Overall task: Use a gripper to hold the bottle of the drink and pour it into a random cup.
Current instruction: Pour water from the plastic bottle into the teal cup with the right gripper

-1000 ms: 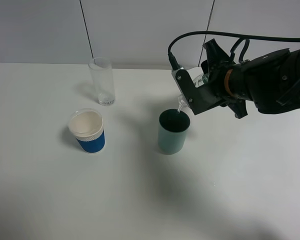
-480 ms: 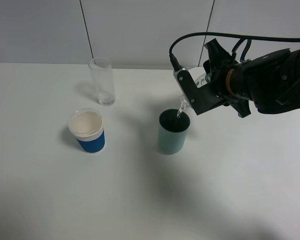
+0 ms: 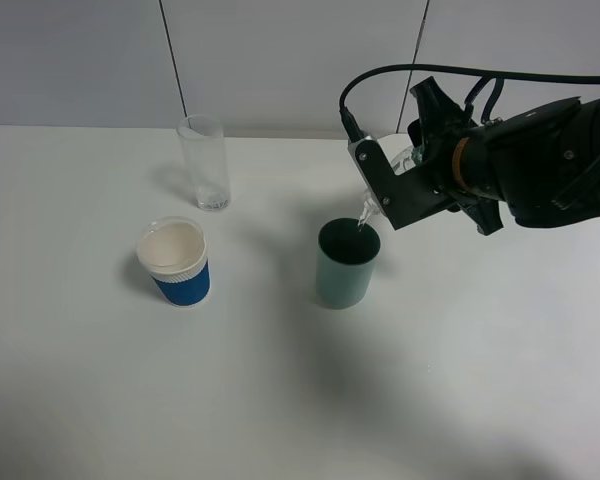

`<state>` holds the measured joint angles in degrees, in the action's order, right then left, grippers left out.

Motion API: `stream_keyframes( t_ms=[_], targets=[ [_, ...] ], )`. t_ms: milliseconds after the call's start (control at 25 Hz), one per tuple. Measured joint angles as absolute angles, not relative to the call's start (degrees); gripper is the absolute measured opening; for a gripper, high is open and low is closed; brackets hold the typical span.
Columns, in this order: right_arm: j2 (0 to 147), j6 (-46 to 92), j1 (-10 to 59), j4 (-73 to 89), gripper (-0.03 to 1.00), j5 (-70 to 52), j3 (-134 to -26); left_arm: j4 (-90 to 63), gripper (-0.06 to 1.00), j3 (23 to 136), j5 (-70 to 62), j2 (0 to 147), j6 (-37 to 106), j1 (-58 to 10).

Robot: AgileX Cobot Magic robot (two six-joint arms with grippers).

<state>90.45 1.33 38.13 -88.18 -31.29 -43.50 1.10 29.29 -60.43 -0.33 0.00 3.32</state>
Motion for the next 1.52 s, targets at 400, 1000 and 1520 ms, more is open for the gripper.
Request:
stream_keyframes(
  t_ms=[400, 1000, 1520],
  targets=[
    [90.5, 3.1, 38.3, -86.5, 0.55, -31.8, -43.5, 1.1, 0.98, 29.3, -60.4, -0.3, 0.0, 3.3],
    [90.6, 4.8, 38.7, -85.4, 0.55, -31.9, -45.9, 1.1, 0.98, 29.3, -60.4, -0.3, 0.0, 3.3],
    [90.6, 8.5, 38.7, -85.5, 0.55, -31.9, -45.9, 1.1, 0.98, 29.3, -60.4, -0.3, 0.0, 3.3]
  ],
)
